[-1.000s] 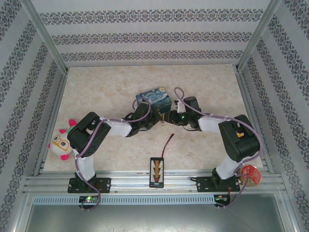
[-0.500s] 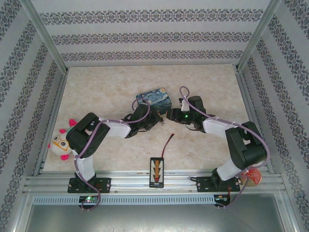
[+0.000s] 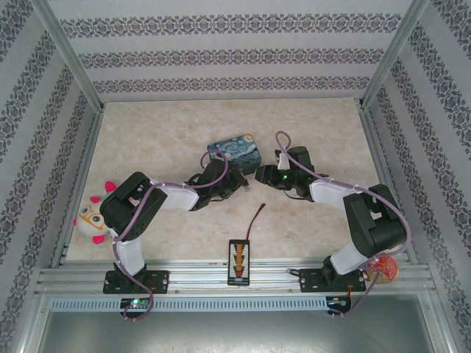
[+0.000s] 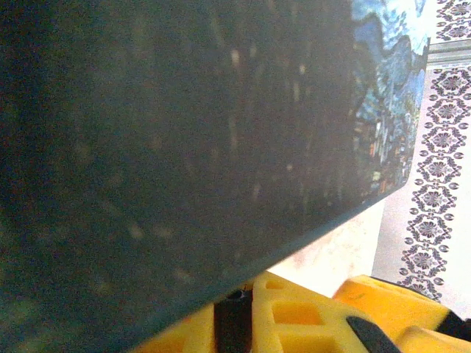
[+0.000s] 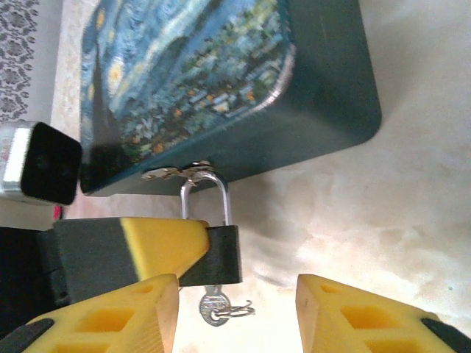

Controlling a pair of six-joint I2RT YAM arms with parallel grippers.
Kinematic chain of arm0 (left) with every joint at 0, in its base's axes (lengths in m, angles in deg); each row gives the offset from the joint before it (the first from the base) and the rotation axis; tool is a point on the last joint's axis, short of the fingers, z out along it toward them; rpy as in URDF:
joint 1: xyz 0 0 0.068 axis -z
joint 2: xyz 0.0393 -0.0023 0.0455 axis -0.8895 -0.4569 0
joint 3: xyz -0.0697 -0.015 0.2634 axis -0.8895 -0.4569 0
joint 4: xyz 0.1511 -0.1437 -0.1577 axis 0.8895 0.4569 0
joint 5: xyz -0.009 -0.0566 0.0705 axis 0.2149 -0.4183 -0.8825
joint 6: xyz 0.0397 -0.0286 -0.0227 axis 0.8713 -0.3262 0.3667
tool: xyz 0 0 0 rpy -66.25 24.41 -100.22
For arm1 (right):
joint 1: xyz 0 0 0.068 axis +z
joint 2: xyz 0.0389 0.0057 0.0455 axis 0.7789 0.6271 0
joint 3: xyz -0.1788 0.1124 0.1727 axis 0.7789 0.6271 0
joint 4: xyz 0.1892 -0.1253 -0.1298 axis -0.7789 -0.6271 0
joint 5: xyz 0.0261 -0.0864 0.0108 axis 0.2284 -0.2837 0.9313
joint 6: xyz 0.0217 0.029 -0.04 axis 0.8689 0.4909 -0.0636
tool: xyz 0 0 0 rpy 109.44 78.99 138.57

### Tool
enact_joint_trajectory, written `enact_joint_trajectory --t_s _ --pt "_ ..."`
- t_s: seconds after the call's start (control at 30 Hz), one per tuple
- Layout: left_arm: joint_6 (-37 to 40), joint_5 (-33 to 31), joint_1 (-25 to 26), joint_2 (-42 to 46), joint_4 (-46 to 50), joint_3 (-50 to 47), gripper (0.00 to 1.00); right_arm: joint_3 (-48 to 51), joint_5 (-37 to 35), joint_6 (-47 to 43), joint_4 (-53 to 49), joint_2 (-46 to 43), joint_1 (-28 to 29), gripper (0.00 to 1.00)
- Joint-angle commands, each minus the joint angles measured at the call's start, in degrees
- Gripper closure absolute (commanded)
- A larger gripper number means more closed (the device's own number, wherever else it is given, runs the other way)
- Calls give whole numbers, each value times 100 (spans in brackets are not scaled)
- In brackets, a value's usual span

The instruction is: Unlock the padlock with the key

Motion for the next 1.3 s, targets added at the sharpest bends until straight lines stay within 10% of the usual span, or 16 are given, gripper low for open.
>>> enact_joint_trajectory --t_s 0.0,0.53,0.93,1.27 --pt "-118 84 17 -8 356 -146 83 -169 46 110 12 177 -9 55" --pt "-179 83 21 -6 472 -256 67 -512 180 79 21 822 193 59" --pt "664 -643 17 1158 1620 -178 1 -526 -154 -522 -438 598 260 56" --pt "1627 -1561 -25 1798 2904 215 1 -795 -467 -1117 -1051 429 541 54"
